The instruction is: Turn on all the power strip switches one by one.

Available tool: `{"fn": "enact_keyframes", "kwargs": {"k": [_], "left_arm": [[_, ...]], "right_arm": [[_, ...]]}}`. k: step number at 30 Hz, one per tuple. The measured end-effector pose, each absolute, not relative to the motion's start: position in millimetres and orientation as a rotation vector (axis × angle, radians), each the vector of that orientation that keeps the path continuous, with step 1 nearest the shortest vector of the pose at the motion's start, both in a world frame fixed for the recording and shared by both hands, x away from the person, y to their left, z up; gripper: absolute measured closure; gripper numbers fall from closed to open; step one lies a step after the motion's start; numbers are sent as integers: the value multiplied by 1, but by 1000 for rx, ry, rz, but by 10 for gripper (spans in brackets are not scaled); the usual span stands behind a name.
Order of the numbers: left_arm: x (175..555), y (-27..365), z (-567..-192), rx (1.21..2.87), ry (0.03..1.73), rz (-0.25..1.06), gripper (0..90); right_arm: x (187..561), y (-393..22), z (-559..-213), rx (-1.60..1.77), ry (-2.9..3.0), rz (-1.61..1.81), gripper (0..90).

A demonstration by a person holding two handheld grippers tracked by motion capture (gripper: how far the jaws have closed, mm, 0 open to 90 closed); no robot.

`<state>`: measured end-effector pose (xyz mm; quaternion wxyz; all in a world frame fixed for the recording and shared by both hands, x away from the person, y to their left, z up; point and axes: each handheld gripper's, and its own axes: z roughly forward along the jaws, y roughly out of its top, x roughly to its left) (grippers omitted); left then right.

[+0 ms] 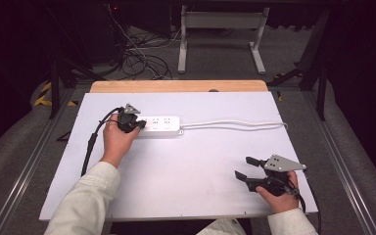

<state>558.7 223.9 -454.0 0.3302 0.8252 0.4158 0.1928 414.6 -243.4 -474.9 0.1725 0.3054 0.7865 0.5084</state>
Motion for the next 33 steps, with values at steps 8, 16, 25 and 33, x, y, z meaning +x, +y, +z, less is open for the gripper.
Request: {"fn": "enact_keyframes", "kwargs": {"k": [8, 16, 25, 33], "left_arm": [[558, 226, -458, 2127, 1086, 535, 900], [557, 224, -459, 2131, 1100, 552, 900], [555, 219, -459, 2135, 1134, 562, 900], [553, 217, -461, 2138, 1134, 603, 900]], "right_arm": [[414, -244, -475, 871, 2230, 1438, 318], [414, -243, -475, 868, 2236, 1435, 318], [414, -243, -476, 867, 2237, 1434, 318], [413, -242, -476, 866, 2238, 1436, 318]]}}
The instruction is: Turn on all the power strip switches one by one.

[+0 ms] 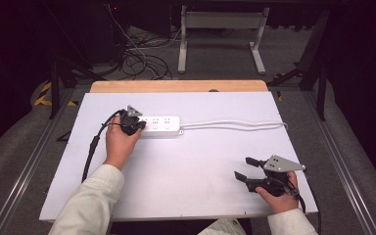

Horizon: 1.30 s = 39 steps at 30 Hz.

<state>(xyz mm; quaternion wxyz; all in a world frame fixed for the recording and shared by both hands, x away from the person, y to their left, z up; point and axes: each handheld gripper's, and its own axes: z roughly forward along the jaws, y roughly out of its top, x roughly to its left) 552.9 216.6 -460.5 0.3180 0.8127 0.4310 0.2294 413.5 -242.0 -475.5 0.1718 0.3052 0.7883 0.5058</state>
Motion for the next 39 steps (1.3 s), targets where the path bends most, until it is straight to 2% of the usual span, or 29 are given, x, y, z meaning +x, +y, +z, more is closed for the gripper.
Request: {"fn": "enact_keyframes", "kwargs": {"k": [12, 21, 29, 33, 39], "left_arm": [[554, 218, -461, 2116, 1158, 576, 900], [553, 213, -461, 2148, 1156, 625, 900], [554, 212, -461, 2137, 1167, 613, 900], [555, 214, -450, 2086, 1158, 556, 900], [552, 211, -435, 2065, 1109, 565, 900]], "right_arm": [[414, -241, -476, 864, 2242, 1432, 318], [414, -241, -476, 864, 2241, 1439, 318], [414, -241, -476, 861, 2245, 1440, 318], [415, -243, -476, 865, 2238, 1445, 317], [415, -242, -476, 869, 2242, 1441, 317]]}}
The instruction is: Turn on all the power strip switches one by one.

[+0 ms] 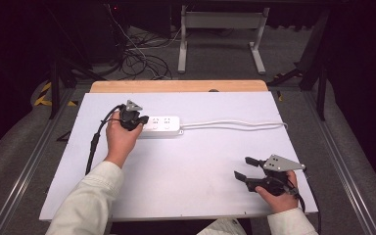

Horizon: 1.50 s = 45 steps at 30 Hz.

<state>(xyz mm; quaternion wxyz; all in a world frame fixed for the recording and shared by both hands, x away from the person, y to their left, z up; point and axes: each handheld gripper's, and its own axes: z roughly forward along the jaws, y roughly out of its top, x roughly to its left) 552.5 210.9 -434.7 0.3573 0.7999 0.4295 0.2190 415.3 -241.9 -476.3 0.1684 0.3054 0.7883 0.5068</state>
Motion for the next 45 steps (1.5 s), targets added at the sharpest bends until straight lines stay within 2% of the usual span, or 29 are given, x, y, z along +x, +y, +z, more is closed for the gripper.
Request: {"fn": "enact_keyframes", "kwargs": {"k": [11, 19, 31, 45], "left_arm": [[554, 196, -445, 2077, 1041, 501, 900], [558, 191, -457, 2099, 1054, 489, 900], [558, 190, -463, 2084, 1048, 493, 900], [558, 186, -467, 2092, 1044, 556, 900]], "right_arm": [[415, -242, -476, 863, 2240, 1443, 317], [414, -243, -475, 864, 2240, 1443, 317], [414, -243, -475, 862, 2241, 1444, 317], [414, -243, -475, 859, 2246, 1445, 317]]}}
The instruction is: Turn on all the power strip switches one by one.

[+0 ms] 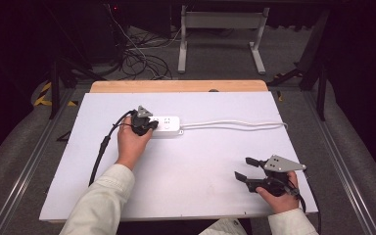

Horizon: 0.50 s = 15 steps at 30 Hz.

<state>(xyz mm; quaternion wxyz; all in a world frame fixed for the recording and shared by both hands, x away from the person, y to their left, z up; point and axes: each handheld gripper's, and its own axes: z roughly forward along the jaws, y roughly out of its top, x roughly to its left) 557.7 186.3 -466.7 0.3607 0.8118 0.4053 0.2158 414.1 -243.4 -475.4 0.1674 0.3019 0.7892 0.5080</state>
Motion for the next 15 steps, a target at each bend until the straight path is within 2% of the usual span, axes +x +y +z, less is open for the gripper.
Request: {"fn": "enact_keyframes", "kwargs": {"k": [15], "left_arm": [[555, 184, -470, 2054, 1090, 548, 900]], "right_arm": [[414, -243, -476, 855, 2249, 1448, 316]]}}
